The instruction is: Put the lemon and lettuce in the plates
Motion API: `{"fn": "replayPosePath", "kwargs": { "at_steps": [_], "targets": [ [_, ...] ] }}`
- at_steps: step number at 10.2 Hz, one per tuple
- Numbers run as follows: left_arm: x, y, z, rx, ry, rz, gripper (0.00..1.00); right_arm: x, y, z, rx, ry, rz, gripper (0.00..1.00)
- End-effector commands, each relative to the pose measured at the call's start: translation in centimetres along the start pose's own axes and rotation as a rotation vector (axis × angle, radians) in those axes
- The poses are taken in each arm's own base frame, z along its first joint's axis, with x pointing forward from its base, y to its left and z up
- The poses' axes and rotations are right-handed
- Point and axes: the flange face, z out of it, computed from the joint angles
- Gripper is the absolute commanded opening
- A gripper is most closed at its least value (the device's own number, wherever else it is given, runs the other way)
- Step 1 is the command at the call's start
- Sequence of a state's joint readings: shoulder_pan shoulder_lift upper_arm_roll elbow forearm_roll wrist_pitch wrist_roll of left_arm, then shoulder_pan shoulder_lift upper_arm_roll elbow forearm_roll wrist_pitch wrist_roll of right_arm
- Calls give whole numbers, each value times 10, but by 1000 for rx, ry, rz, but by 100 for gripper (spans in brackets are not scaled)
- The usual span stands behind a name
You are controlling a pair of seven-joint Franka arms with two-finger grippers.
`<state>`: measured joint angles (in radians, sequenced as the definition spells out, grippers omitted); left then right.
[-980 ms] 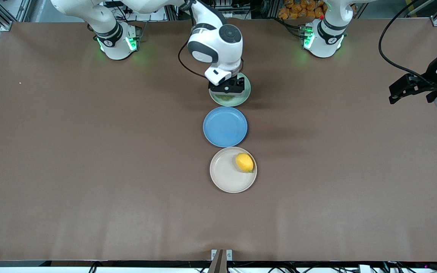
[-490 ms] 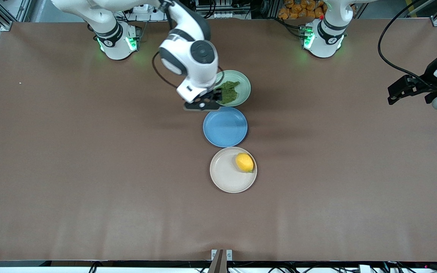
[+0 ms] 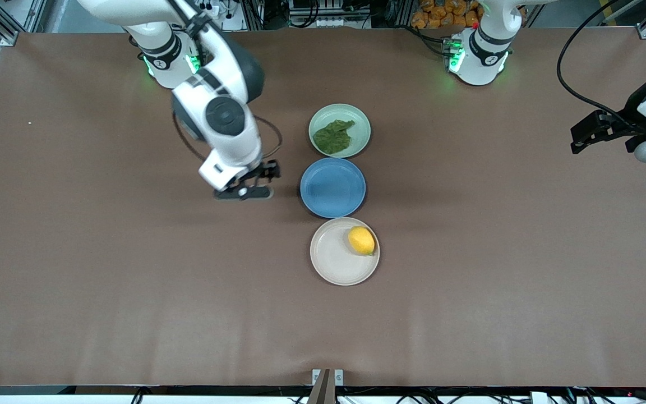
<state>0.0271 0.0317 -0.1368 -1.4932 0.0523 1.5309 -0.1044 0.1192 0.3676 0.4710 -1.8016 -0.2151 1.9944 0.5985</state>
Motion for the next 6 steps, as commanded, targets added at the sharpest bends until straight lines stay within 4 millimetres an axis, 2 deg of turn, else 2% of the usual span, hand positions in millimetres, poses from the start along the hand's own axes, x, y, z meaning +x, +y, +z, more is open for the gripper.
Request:
{"fn": "replayPosePath", "kwargs": {
  "at_steps": [1, 3, 6],
  "targets": [
    [-5, -6, -4, 24, -12, 8, 100, 15, 68, -14, -15, -19, -59, 100],
    [-4, -9, -3, 24, -14, 5, 100, 34, 149, -24, -32, -23, -113, 100],
    [-5, -3, -5, 23, -10, 11, 100, 51, 244, -44, -52, 18, -81, 100]
  ]
}}
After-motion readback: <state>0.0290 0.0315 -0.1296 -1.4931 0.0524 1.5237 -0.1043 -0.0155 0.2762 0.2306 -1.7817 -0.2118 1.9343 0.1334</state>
